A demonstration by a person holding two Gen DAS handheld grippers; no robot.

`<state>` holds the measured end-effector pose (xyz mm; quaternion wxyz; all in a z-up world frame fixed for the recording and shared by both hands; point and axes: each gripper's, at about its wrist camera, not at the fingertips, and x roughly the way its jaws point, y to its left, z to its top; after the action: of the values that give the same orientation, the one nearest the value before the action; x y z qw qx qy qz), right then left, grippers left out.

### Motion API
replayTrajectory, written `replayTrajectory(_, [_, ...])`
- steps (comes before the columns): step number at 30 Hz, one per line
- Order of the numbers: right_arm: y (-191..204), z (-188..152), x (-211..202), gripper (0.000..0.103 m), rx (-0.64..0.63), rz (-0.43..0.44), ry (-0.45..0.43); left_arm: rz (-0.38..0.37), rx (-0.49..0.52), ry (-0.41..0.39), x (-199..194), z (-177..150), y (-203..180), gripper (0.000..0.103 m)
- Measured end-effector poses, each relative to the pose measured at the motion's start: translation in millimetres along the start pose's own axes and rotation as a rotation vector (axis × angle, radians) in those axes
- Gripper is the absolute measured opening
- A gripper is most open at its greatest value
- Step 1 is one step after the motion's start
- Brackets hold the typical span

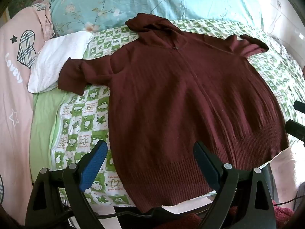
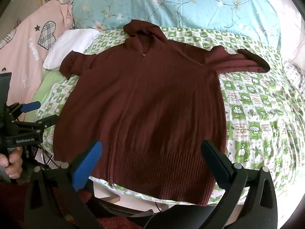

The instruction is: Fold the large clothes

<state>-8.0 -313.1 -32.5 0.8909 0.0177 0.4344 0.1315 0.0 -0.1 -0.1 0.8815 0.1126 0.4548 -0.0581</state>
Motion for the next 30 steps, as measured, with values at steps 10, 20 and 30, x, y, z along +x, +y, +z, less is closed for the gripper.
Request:
replayTrajectory(10, [2.1, -0.5, 0.5, 0.103, -0.008, 0.007, -0.003, -0.002, -0.003, 0.003, 1.5, -0.7, -2.0, 0.092])
replayTrajectory(20, [3.4, 2.0, 2.2, 0.103, -0.007, 0.022, -0.006, -0.003, -0.005, 0.012, 5.3, 0.4, -0.8, 0.092])
replayTrajectory(30, [1.0, 4.9, 7.8, 0.103, -0.005, 0.035, 0.004, -0.004, -0.005, 0.016, 12.2, 3.4, -1.6, 0.092])
